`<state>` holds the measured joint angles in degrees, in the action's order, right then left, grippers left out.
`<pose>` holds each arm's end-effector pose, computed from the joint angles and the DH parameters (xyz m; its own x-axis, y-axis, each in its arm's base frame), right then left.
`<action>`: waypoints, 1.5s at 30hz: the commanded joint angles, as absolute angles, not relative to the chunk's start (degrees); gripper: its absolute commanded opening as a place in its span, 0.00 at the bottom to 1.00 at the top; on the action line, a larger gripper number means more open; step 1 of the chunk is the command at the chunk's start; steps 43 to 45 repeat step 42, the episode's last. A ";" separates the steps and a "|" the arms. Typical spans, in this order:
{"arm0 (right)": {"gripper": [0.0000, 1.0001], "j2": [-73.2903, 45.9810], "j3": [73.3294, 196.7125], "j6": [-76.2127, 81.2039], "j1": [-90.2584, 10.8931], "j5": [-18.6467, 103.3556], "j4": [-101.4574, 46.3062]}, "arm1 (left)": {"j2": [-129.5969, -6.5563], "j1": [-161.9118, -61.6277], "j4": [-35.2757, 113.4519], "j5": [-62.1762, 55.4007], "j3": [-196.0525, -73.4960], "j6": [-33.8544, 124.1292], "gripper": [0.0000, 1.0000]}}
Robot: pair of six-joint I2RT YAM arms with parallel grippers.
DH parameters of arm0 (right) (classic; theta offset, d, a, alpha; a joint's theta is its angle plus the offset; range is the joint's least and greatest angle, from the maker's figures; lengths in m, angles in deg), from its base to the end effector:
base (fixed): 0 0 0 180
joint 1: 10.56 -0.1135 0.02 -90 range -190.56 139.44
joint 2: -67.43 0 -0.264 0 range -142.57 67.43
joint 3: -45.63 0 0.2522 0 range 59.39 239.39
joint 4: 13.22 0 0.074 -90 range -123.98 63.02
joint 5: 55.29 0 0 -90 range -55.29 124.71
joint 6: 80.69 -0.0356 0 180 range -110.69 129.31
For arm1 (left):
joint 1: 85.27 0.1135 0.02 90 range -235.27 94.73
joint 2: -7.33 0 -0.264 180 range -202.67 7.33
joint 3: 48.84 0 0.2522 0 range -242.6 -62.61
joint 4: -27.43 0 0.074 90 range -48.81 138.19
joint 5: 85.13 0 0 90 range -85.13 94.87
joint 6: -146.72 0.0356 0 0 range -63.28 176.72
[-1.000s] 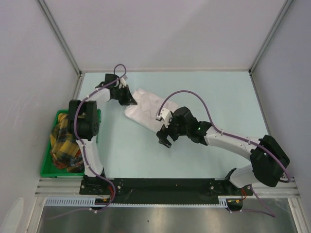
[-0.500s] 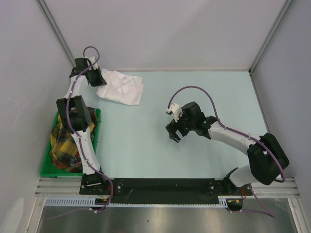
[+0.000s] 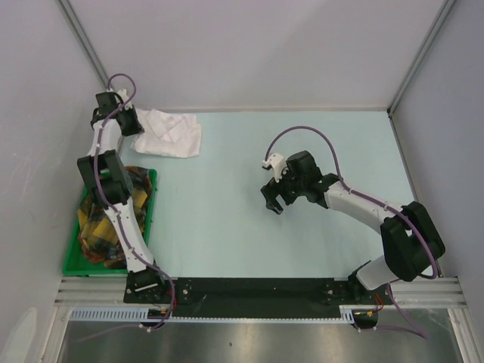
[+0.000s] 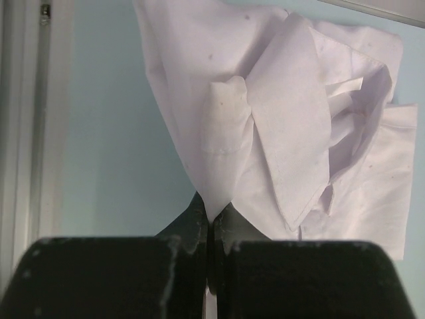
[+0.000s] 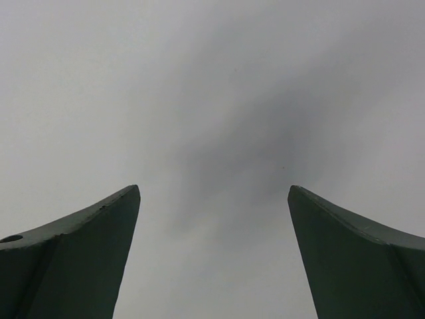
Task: Fold and stack the long sleeve shirts
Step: Neatly place the folded shirt to the corner
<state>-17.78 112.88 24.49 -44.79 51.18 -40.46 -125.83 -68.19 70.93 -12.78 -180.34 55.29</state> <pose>0.2540 0.1850 0.2221 -0.3817 -0.5634 -0.7327 -0.8336 0.5522 0.0096 0.5086 0.1450 0.2222 -0.6757 -0.2325 -0.6995 -0.0924 0.9682 -0.2325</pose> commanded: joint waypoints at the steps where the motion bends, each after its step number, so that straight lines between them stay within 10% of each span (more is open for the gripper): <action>1: 1.00 -18.70 115.72 24.78 -44.39 52.64 -40.87 | -126.53 -66.20 68.88 -11.30 -185.21 58.64 0.00; 5: 1.00 -18.88 115.90 24.60 -44.04 52.56 -40.95 | -126.88 -65.67 68.71 -10.86 -185.21 60.06 0.06; 15: 1.00 -20.03 122.22 20.92 -34.84 55.45 -43.76 | -122.51 -67.25 71.06 -11.29 -197.59 66.37 0.99; 23: 1.00 -17.57 127.24 15.03 -18.92 61.86 -49.47 | -108.09 -82.60 89.61 -14.03 -190.77 72.63 0.99; 32: 1.00 -13.88 121.62 12.12 1.29 75.49 -57.47 | -87.88 -98.62 85.41 -15.08 -153.01 63.50 0.99; 45: 1.00 -0.34 111.86 19.85 3.16 74.80 -63.19 | -76.71 -103.11 80.57 -12.63 -133.45 59.44 0.99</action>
